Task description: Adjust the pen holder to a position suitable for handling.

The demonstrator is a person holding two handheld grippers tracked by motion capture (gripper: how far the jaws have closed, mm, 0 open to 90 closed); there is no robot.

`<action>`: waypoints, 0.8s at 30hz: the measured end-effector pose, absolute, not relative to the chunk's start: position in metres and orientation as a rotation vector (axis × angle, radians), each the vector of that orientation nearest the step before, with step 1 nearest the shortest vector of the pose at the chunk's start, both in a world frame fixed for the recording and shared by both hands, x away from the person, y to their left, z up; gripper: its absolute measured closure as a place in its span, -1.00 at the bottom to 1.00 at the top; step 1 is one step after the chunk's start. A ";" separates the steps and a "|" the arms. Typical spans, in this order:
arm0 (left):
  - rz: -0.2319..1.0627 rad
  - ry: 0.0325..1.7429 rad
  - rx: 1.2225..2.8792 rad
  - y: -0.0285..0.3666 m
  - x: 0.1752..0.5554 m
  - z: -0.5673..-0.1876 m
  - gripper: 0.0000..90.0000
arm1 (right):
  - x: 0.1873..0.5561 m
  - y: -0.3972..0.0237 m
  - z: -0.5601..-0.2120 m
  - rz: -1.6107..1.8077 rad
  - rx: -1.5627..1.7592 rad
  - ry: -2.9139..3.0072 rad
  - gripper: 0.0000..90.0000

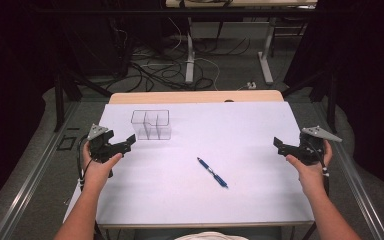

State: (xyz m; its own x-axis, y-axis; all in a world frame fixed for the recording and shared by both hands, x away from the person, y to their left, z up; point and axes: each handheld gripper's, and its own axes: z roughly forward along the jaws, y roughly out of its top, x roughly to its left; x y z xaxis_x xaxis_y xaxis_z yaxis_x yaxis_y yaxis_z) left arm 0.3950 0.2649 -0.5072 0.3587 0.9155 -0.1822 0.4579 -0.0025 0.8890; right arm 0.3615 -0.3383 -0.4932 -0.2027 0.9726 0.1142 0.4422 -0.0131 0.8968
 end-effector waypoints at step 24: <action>0.574 1.263 1.632 0.264 0.414 -0.464 0.18 | 0.359 -0.329 -0.502 1.117 1.451 1.751 -0.67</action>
State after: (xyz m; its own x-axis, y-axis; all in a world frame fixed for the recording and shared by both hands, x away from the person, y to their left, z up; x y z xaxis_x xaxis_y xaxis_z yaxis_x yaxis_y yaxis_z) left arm 0.4136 0.2642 -0.4637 0.3540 0.9174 -0.1819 0.4665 -0.0046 0.8845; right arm 0.3589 -0.3288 -0.5021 -0.2238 0.9725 0.0652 0.4690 0.0488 0.8819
